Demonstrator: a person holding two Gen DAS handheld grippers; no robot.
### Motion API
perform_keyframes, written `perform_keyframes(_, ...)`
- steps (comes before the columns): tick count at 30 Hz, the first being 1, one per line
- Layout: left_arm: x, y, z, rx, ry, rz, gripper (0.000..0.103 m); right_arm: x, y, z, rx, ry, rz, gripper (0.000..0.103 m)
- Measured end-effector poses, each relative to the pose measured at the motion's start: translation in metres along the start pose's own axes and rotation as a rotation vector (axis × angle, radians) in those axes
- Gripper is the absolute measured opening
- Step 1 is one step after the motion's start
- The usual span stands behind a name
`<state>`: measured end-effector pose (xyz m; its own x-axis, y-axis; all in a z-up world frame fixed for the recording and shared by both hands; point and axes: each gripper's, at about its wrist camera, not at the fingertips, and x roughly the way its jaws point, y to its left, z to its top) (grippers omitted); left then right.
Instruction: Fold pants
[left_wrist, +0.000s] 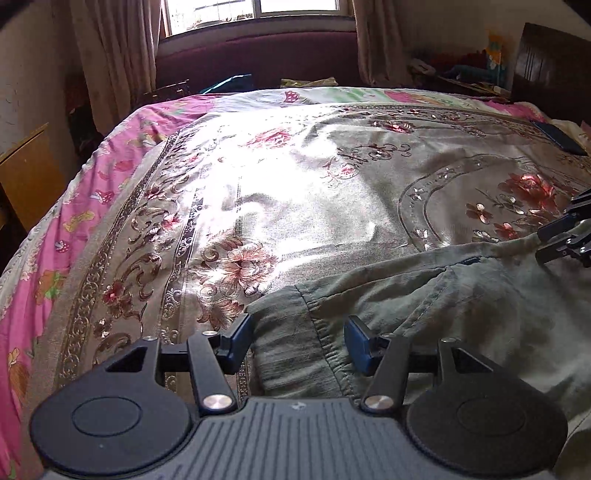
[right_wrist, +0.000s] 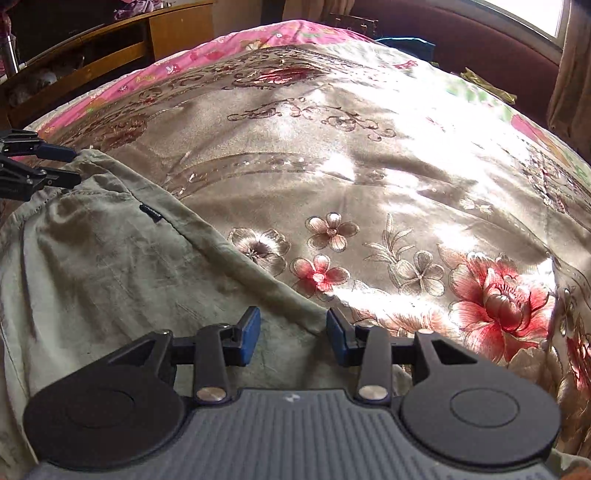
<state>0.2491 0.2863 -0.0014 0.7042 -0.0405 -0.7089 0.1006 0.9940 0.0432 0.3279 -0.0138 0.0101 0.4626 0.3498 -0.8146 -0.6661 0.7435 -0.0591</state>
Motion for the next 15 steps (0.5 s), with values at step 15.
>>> perform_keyframes(15,0.017,0.014,-0.002,-0.041,0.025,-0.078,0.088,0.017,-0.007,0.001,-0.041,0.025,0.075,0.048)
